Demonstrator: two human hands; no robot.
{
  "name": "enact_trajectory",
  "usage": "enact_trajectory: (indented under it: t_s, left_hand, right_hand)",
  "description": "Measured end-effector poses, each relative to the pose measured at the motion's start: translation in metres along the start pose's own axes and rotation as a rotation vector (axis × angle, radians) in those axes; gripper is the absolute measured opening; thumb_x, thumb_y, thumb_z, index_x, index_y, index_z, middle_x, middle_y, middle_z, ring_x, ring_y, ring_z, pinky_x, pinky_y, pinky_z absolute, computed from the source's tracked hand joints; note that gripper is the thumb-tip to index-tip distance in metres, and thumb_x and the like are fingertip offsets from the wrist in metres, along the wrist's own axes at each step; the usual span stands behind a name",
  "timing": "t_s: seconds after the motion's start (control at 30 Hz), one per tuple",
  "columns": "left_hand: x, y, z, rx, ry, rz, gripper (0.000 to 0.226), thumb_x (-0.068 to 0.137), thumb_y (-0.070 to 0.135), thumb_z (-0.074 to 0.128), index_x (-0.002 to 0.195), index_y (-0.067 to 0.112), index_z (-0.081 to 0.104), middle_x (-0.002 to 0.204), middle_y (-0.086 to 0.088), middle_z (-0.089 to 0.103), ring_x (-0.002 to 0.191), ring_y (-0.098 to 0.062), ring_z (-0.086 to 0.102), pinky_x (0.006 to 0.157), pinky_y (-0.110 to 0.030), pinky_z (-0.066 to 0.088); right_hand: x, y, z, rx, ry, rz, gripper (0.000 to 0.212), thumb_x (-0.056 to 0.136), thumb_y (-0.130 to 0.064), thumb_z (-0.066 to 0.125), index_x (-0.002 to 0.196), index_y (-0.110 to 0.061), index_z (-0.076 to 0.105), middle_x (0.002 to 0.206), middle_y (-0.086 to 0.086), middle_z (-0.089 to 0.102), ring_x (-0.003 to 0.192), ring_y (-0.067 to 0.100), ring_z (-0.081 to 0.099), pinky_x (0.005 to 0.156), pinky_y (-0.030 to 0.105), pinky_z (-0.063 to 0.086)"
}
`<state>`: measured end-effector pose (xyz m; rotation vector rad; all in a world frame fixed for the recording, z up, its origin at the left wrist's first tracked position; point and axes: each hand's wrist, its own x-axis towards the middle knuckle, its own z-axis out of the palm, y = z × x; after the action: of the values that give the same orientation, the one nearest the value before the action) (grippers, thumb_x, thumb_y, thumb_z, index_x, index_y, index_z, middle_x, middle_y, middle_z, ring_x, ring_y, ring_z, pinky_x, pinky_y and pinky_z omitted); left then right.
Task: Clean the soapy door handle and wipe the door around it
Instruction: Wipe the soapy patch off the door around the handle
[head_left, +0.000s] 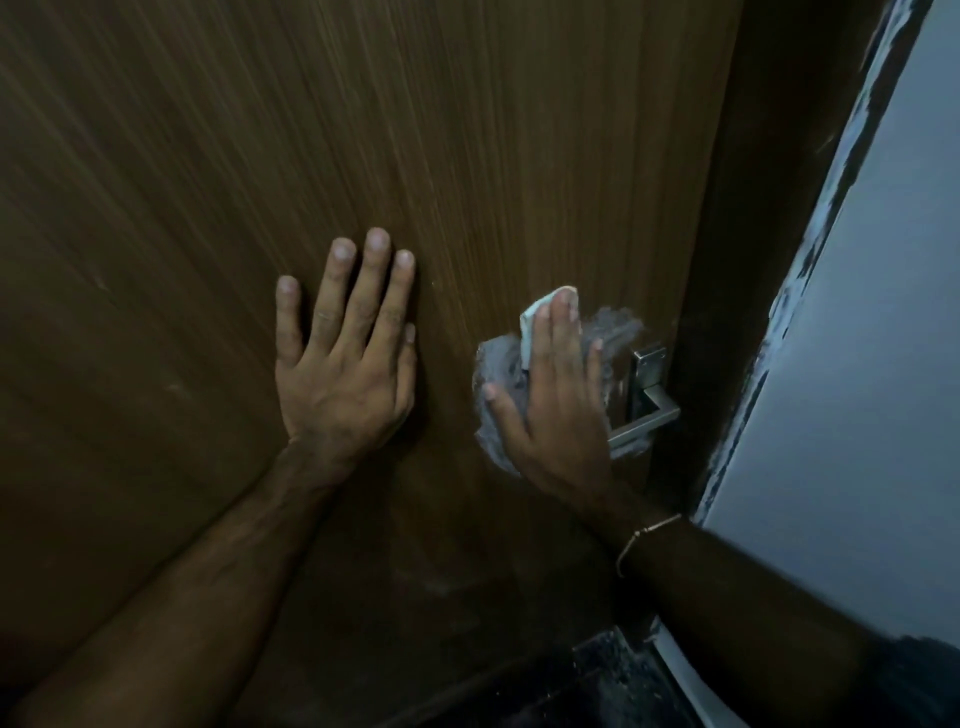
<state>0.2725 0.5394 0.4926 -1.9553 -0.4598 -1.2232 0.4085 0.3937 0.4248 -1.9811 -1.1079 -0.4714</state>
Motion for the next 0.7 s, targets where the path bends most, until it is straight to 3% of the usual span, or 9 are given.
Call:
enact_trajectory:
  t_s: [0.07, 0.17, 0.33, 0.43, 0.6, 0.7]
  left_hand:
    - [-0.002, 0.001, -0.001, 0.005, -0.01, -0.005, 0.063, 0.106, 0.034, 0.045, 0.164, 0.018, 0.026, 0.17, -0.003, 0.015, 0.159, -0.016, 0.004, 0.128, -0.046, -0.003]
    - [-0.003, 0.002, 0.0, 0.01, -0.008, 0.004, 0.062, 0.106, 0.034, 0.045, 0.163, 0.017, 0.027, 0.169, -0.005, 0.021, 0.157, -0.023, 0.019, 0.128, -0.046, -0.003]
    - [-0.007, 0.004, -0.001, 0.002, -0.022, -0.02, 0.061, 0.106, 0.035, 0.044, 0.163, 0.017, 0.03, 0.168, -0.006, 0.026, 0.154, -0.026, 0.025, 0.128, -0.045, -0.003]
    - [-0.011, 0.005, -0.002, 0.001, -0.028, -0.02, 0.061, 0.106, 0.035, 0.045, 0.162, 0.015, 0.032, 0.168, -0.006, 0.022, 0.153, -0.026, 0.026, 0.128, -0.045, -0.003]
    - [-0.016, 0.006, -0.002, -0.007, -0.042, -0.024, 0.063, 0.106, 0.036, 0.045, 0.163, 0.015, 0.029, 0.168, -0.005, 0.016, 0.153, -0.027, 0.026, 0.128, -0.046, -0.001]
    - [-0.022, 0.009, -0.002, -0.005, -0.063, -0.025, 0.064, 0.106, 0.037, 0.044, 0.163, 0.015, 0.026, 0.168, -0.004, 0.015, 0.154, -0.027, 0.024, 0.128, -0.046, -0.002]
  right_hand:
    - [-0.01, -0.006, 0.007, -0.044, -0.069, -0.082, 0.086, 0.097, -0.058, 0.041, 0.159, -0.012, 0.003, 0.167, 0.005, -0.006, 0.155, 0.018, -0.004, 0.125, 0.05, 0.006]
    - [-0.024, 0.008, 0.009, -0.114, -0.172, -0.111, 0.084, 0.097, -0.059, 0.039, 0.159, -0.014, 0.004, 0.168, 0.002, -0.006, 0.154, 0.013, -0.008, 0.125, 0.051, 0.008]
    - [-0.014, -0.011, 0.022, -0.039, -0.024, -0.077, 0.085, 0.096, -0.058, 0.042, 0.159, -0.01, 0.009, 0.168, 0.005, -0.002, 0.155, 0.019, 0.0, 0.125, 0.047, 0.007]
    - [-0.031, -0.012, 0.027, -0.095, -0.09, -0.191, 0.085, 0.096, -0.057, 0.044, 0.159, -0.011, 0.01, 0.168, 0.004, 0.001, 0.155, 0.017, 0.0, 0.125, 0.045, 0.01]
    - [-0.016, -0.015, 0.02, -0.091, -0.01, -0.099, 0.085, 0.096, -0.054, 0.046, 0.158, -0.008, 0.013, 0.167, 0.009, 0.005, 0.155, 0.02, 0.002, 0.125, 0.046, 0.01]
    - [-0.023, -0.024, 0.024, -0.105, -0.061, -0.197, 0.084, 0.095, -0.055, 0.047, 0.158, -0.008, 0.017, 0.167, 0.009, 0.008, 0.155, 0.021, 0.005, 0.125, 0.048, 0.014]
